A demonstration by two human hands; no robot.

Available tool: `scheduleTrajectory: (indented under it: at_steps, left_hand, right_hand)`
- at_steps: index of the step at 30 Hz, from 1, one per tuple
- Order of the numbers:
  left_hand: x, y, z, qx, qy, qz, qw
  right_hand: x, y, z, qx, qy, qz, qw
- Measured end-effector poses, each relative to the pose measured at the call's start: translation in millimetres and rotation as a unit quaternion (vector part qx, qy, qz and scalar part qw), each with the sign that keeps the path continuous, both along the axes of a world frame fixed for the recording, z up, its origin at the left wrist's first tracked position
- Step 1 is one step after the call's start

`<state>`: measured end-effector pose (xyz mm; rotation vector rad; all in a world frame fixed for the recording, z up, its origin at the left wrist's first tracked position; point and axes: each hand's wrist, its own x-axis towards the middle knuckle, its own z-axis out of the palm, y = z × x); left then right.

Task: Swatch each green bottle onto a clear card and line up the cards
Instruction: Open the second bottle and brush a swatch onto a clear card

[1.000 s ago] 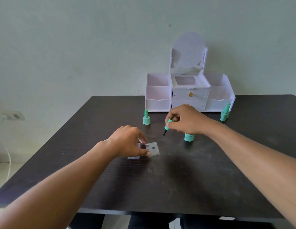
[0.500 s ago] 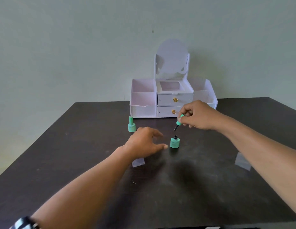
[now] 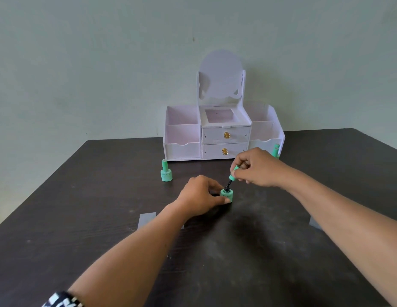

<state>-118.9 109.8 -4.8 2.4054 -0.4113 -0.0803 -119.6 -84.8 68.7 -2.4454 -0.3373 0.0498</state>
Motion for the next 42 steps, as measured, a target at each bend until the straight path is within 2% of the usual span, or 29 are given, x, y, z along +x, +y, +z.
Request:
scheduleTrajectory:
  at_steps: [7,13,16,19,22,26,28,30,32,35,37,39,42]
  left_hand:
    - [3.0,0.9,-2.0,-0.012,0.015,0.0,1.0]
    - [3.7,1.1,-3.1,-0.025,0.02,0.01,0.999]
    - [5.0,1.3,-4.7,-0.037,0.031,0.019,0.999]
    - [7.2,1.8,-6.3,-0.033,0.038,0.011,0.999]
    - [7.7,2.5,-4.8,-0.035,0.036,0.001,0.999]
    - [7.9,2.0,-4.1,-0.024,0.039,0.004,0.999]
    - [8.1,1.5,-3.6,-0.024,0.041,0.002,0.999]
    - [8.3,1.1,-2.9,-0.022,0.037,-0.003,0.999]
    - [9.5,1.6,-4.1,-0.022,0.038,-0.001,0.999]
    - [9.2,2.0,-6.4,-0.029,0.04,0.004,0.999]
    - [8.3,1.7,-6.7,-0.031,0.032,0.0,0.999]
    - [8.0,1.9,-6.7,-0.032,0.027,-0.002,0.999]
    - [8.8,2.6,-7.5,-0.029,0.03,-0.002,0.999]
  right_hand:
    - [3.4,4.5,-3.5,-0.037,-0.019,0.022,0.999]
    - [0.2,16.5,-5.4,-0.17,-0.038,0.063,0.983]
    - [2.2,22.0,-10.3,-0.235,-0.069,0.031,0.969]
    - [1.3,20.8,-8.5,-0.22,-0.062,0.019,0.973]
    - [0.8,15.1,-4.7,-0.212,-0.031,0.068,0.974]
    - [-1.9,21.0,-10.9,-0.31,-0.12,0.058,0.941]
    - [-4.0,22.9,-11.0,-0.304,-0.141,0.042,0.941]
    - [-4.1,19.3,-8.3,-0.275,-0.122,0.052,0.952]
    - [-3.9,18.0,-8.4,-0.286,-0.112,0.081,0.948]
    - [-2.8,22.7,-14.6,-0.324,-0.157,0.067,0.93]
    - [-3.4,22.7,-13.8,-0.305,-0.175,0.049,0.935]
    - [-3.3,18.7,-10.6,-0.284,-0.145,0.065,0.945]
    - [-2.8,20.9,-12.8,-0.316,-0.141,0.082,0.935]
